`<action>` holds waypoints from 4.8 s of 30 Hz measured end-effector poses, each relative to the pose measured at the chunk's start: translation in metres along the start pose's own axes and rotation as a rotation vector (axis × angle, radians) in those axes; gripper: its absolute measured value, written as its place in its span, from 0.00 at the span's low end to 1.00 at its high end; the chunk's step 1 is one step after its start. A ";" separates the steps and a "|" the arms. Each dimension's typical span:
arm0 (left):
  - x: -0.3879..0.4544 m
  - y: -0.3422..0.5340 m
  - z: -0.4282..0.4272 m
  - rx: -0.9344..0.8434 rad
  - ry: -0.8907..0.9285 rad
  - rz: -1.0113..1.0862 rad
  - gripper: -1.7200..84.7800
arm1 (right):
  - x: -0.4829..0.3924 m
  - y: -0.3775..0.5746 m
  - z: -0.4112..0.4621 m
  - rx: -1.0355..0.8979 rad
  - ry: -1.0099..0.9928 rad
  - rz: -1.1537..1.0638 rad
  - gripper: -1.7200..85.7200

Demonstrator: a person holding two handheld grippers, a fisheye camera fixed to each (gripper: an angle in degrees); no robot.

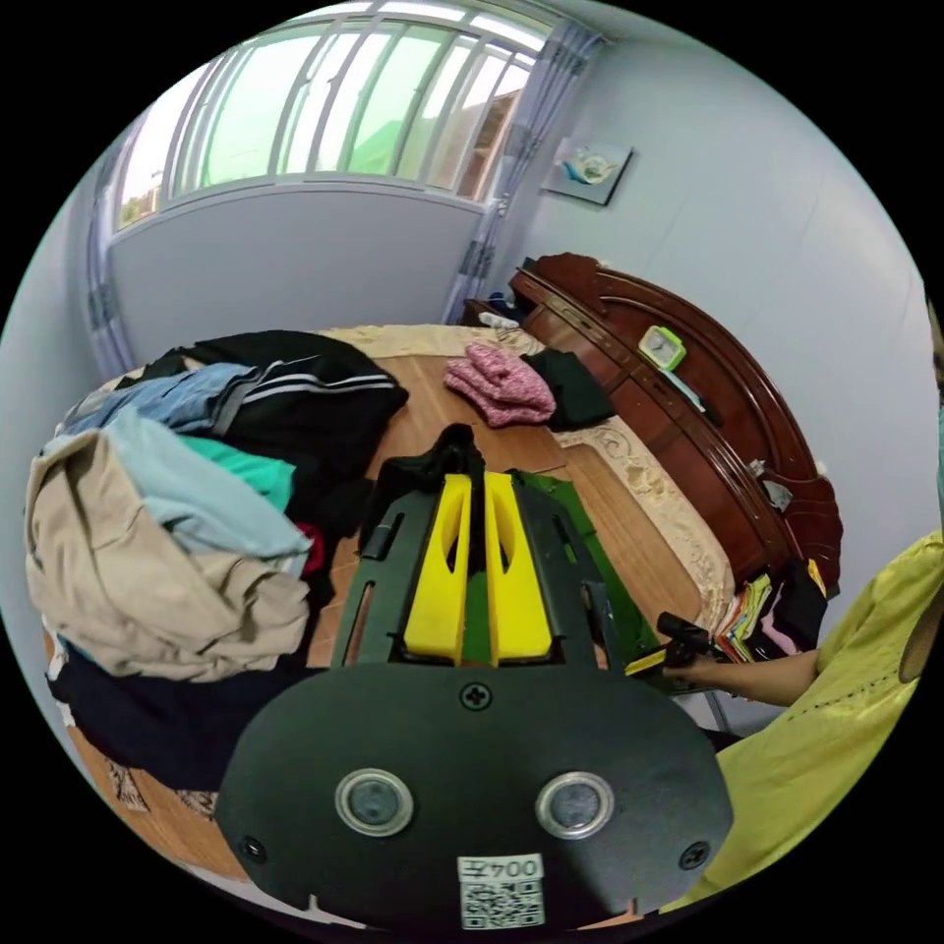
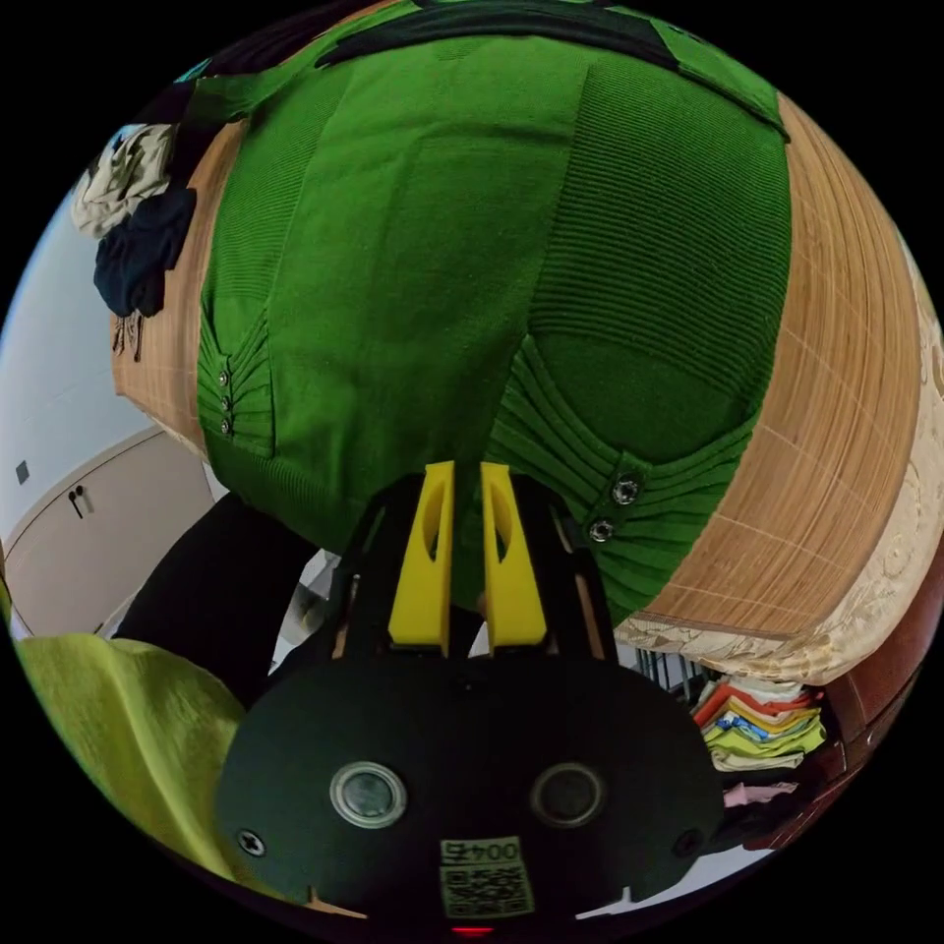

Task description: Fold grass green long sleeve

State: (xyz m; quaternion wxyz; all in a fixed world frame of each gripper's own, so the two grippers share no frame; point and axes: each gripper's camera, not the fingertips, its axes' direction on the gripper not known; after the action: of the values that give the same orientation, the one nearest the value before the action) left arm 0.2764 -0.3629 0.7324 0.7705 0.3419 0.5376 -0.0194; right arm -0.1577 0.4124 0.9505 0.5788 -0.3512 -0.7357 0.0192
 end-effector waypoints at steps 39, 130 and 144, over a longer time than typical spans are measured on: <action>0.223 -0.002 0.214 -0.689 -0.064 0.044 0.06 | -0.121 -0.072 -0.254 0.660 -0.009 -0.031 0.06; 0.216 -0.256 0.335 -0.482 -0.565 0.333 0.08 | 0.044 -0.060 -0.350 0.572 -0.003 0.361 0.13; 0.186 -0.242 0.348 -0.472 -0.608 0.230 0.07 | 0.026 -0.071 -0.334 0.585 0.048 0.293 0.06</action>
State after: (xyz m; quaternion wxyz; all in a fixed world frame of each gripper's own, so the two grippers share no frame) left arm 0.5421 -0.6755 0.5191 0.9490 0.1921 0.2329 0.0905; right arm 0.0942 0.2464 1.1129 0.6635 -0.2723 -0.6269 0.3045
